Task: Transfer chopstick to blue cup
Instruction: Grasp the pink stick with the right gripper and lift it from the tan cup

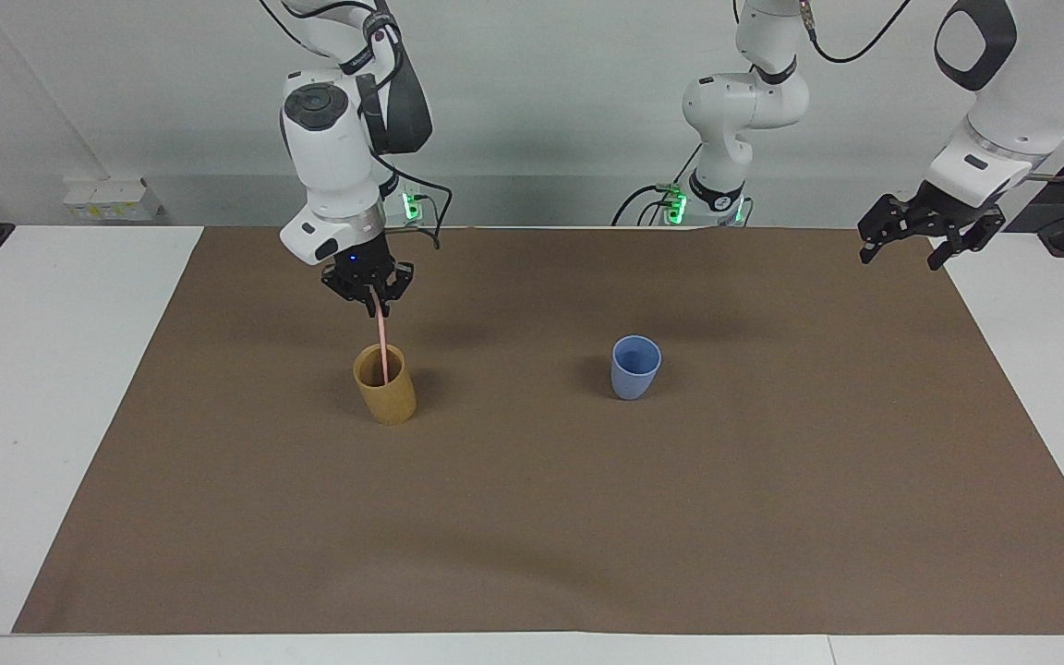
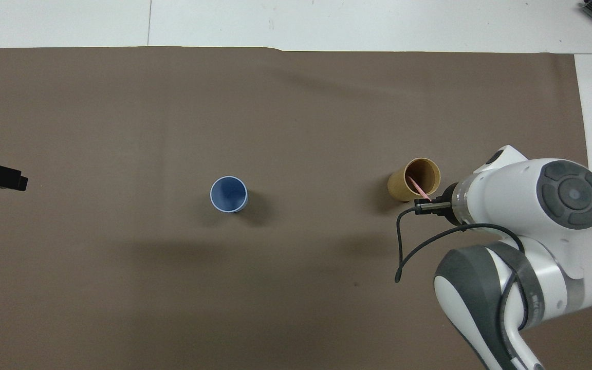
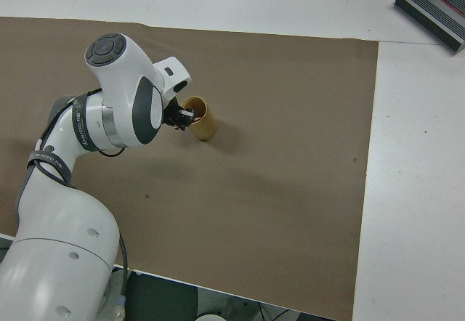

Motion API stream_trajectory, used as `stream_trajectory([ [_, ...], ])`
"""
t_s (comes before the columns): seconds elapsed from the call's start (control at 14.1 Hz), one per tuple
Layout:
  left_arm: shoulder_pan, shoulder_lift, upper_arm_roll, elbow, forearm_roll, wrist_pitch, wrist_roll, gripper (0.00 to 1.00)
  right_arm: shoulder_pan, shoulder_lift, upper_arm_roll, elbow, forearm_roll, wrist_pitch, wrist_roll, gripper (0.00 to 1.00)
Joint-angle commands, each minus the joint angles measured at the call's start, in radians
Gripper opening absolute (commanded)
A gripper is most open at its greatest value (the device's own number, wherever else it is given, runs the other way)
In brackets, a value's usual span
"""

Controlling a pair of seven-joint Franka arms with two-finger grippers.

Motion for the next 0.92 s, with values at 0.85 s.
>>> stream_trajectory([
  [0.85, 0.005, -0.009, -0.003, 0.009, 0.008, -0.013, 0.007, 1.00, -0.025, 0.002, -0.002, 0.338, 0.022, -0.322, 0.004, 0.00],
])
